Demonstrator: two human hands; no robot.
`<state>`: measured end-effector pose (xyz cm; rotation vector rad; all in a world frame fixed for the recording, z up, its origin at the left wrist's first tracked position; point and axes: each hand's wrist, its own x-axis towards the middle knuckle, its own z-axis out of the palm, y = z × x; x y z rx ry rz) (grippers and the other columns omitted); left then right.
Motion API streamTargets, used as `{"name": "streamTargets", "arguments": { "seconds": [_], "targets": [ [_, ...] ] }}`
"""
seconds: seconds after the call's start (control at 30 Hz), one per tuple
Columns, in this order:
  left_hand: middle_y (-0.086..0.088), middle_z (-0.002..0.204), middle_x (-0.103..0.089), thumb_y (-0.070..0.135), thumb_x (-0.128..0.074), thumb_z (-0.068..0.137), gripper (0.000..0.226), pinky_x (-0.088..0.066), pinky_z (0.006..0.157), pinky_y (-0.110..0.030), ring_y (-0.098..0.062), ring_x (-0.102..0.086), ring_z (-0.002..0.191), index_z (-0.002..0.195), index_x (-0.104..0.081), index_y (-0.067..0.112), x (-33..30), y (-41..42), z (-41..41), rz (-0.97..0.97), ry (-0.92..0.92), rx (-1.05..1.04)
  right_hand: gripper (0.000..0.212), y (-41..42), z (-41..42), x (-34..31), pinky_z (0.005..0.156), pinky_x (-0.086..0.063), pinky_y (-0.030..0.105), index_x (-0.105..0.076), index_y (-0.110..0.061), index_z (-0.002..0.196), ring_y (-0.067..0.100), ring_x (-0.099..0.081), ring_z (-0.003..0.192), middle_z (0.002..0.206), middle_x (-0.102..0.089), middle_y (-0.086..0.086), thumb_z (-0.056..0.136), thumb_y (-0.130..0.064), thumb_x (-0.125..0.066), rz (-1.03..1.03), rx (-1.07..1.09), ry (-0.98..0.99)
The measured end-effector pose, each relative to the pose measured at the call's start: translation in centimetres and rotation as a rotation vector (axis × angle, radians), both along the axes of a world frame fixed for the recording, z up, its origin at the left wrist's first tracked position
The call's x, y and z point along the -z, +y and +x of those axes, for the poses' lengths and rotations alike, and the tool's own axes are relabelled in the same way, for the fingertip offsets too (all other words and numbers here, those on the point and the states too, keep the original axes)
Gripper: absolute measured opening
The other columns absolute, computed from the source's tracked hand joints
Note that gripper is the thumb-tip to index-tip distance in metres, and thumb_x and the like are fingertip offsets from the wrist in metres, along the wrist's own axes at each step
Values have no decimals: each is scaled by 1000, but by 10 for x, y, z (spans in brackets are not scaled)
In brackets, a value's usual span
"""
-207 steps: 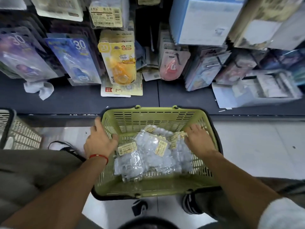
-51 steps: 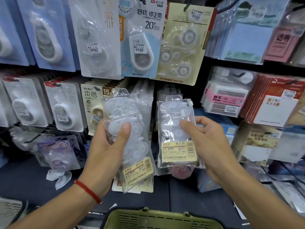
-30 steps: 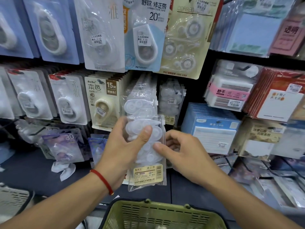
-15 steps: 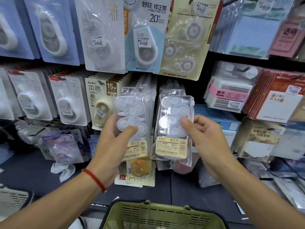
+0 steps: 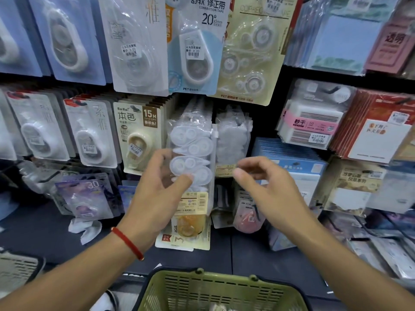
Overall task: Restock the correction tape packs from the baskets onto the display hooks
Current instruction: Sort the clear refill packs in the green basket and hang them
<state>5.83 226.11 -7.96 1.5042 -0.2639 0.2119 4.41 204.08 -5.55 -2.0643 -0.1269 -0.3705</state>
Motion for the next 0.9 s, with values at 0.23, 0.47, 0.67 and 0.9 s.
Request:
{"name": "streamTargets", "arguments": {
  "seconds": [0.23, 0.47, 0.67, 0.9],
  "targets": [
    [0, 98, -78, 25, -81, 82, 53, -60, 79, -23, -14, -74, 90, 131, -64, 33, 1, -14, -6, 22, 49, 130, 10, 8, -3, 6, 63, -57, 23, -71, -17, 99, 13, -77, 76, 90, -81, 2, 102, -27, -68, 237, -161, 69],
    [-8, 104, -74, 2, -77, 89, 61, -63, 85, -38, -23, -71, 81, 136, -59, 36, 1, -13, -5, 106, 27, 135, 18, 5, -6, 1, 69, -61, 39, -69, -14, 96, 23, -78, 78, 83, -79, 4, 103, -30, -64, 326, 8, 26],
    [-13, 111, -74, 7, -77, 90, 57, -64, 89, -42, -38, -73, 97, 137, -60, 35, -1, -13, -5, 52, 41, 139, 23, 4, -7, -2, 82, -61, 45, -75, -22, 99, 17, -77, 82, 87, -80, -2, 101, -43, -65, 340, 34, 41],
    [8, 141, -60, 10, -69, 94, 66, -42, 116, -30, -7, -53, 132, 153, -48, 30, 10, -5, 8, 722, -204, -78, 49, -6, -2, 19, 97, -52, 38, -50, -18, 147, 15, -58, 113, 133, -55, -3, 101, -32, -64, -518, 196, -241]
  ]
}}
